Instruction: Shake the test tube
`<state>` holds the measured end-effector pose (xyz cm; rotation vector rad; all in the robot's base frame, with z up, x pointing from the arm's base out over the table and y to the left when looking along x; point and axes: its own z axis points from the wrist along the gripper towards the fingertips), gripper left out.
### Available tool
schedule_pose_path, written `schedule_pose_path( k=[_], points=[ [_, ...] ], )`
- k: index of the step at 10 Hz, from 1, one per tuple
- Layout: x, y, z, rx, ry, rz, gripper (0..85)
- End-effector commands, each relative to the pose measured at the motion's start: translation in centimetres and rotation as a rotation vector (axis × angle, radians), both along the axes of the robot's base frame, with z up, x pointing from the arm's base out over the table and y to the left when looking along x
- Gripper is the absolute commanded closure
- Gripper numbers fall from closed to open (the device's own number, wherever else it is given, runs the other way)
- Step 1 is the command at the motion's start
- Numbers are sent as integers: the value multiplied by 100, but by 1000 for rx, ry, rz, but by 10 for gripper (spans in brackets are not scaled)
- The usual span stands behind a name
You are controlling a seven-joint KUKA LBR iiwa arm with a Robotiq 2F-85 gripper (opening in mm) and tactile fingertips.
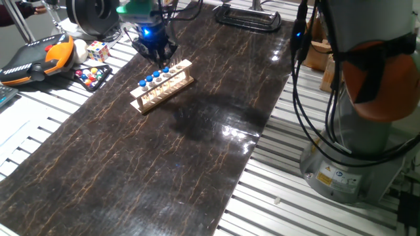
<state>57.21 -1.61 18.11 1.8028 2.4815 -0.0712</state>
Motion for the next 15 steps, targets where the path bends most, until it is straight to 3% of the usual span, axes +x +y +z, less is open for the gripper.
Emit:
schedule_pose_path(
  k=[1, 3, 5, 6, 8, 11, 15],
  points=[
    [3, -4, 0, 4, 3, 0, 843],
    [14, 7, -20, 4, 3, 2, 843],
    [14, 7, -20, 42, 61, -5, 843],
    [14, 7, -20, 30, 78, -2, 843],
    [14, 7, -20, 9, 80, 25, 843],
    [14, 7, -20, -1, 56, 33, 843],
    [18, 6, -13, 24, 41, -25, 843]
  ],
)
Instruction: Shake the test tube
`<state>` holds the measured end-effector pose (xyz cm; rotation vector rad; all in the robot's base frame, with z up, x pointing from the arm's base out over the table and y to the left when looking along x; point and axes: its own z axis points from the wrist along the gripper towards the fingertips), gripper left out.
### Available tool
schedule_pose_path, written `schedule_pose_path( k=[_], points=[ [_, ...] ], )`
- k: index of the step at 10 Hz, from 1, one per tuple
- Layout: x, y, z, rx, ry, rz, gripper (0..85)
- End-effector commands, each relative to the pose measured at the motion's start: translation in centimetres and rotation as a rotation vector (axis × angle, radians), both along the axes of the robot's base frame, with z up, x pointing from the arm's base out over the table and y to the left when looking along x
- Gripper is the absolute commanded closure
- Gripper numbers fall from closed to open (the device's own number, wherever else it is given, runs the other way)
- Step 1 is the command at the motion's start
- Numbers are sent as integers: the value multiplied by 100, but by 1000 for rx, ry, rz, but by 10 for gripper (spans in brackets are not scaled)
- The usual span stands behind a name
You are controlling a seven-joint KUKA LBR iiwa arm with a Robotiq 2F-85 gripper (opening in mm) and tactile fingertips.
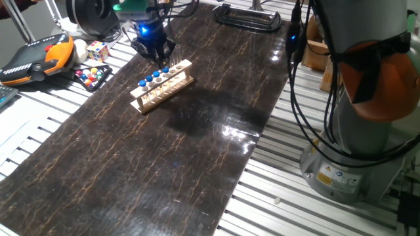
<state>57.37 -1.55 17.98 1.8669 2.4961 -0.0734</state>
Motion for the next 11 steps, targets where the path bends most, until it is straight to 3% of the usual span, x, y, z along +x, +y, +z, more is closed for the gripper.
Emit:
schedule_pose_path(
  k=[1, 3, 4, 6, 9, 11],
  points=[
    [0, -1, -1, 12, -9, -17, 840],
    [15, 22, -26, 43, -18, -57, 693],
    [31, 22, -44, 44, -18, -79, 517],
    [64, 8, -72, 43, -23, -132, 377],
    [159, -48, -159, 34, -56, -278, 363],
    [180, -99, -194, 34, -53, -369, 363]
  ],
)
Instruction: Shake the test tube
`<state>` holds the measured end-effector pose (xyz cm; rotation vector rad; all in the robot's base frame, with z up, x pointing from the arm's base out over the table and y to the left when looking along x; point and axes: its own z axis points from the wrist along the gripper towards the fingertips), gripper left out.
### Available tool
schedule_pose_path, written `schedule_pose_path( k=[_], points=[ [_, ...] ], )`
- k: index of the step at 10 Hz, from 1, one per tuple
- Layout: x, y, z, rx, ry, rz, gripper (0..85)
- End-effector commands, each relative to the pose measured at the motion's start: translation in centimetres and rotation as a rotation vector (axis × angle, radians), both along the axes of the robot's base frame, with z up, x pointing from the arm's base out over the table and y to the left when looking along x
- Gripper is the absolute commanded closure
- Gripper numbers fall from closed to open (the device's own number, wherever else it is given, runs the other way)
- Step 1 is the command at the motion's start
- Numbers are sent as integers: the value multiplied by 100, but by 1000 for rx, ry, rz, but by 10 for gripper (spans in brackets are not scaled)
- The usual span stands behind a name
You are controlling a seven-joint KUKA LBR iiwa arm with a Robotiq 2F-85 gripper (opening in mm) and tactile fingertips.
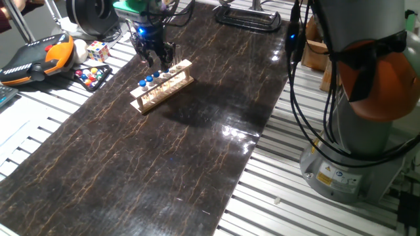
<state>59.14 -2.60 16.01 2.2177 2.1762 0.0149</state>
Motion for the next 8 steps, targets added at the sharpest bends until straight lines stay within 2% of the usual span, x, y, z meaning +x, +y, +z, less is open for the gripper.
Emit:
schedule_pose_path(
  k=[1, 4, 8],
  points=[
    [-10, -23, -16, 5, 3, -82, 363],
    [3, -72, -117, 19, 9, -149, 363],
    [52, -49, -200, 31, 17, -187, 367]
  ],
)
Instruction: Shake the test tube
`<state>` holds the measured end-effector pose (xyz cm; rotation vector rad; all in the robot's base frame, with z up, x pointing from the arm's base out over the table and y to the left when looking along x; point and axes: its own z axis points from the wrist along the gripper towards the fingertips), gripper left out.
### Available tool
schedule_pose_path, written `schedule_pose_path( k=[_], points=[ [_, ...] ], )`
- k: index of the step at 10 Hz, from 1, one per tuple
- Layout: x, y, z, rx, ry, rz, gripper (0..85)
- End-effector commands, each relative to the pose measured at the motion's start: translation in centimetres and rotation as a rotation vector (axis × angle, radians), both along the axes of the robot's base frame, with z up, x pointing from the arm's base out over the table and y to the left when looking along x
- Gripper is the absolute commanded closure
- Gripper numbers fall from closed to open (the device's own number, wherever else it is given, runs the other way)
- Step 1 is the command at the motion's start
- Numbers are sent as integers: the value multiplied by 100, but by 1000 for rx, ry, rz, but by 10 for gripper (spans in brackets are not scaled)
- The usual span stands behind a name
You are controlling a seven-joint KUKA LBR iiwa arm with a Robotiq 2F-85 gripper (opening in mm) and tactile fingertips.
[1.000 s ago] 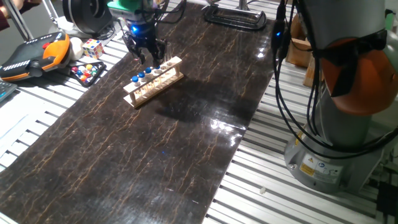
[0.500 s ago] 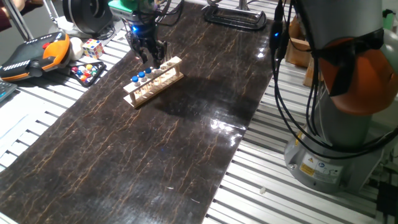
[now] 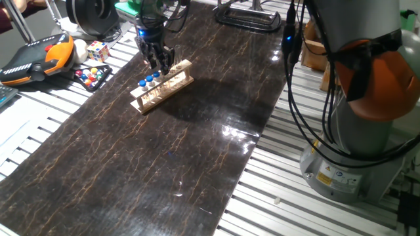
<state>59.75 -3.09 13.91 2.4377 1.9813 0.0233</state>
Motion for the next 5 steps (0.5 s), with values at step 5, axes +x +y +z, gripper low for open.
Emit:
schedule_pose_path(
  k=[5],
  points=[
    [47, -23, -133, -3, 13, -4, 367]
  ],
)
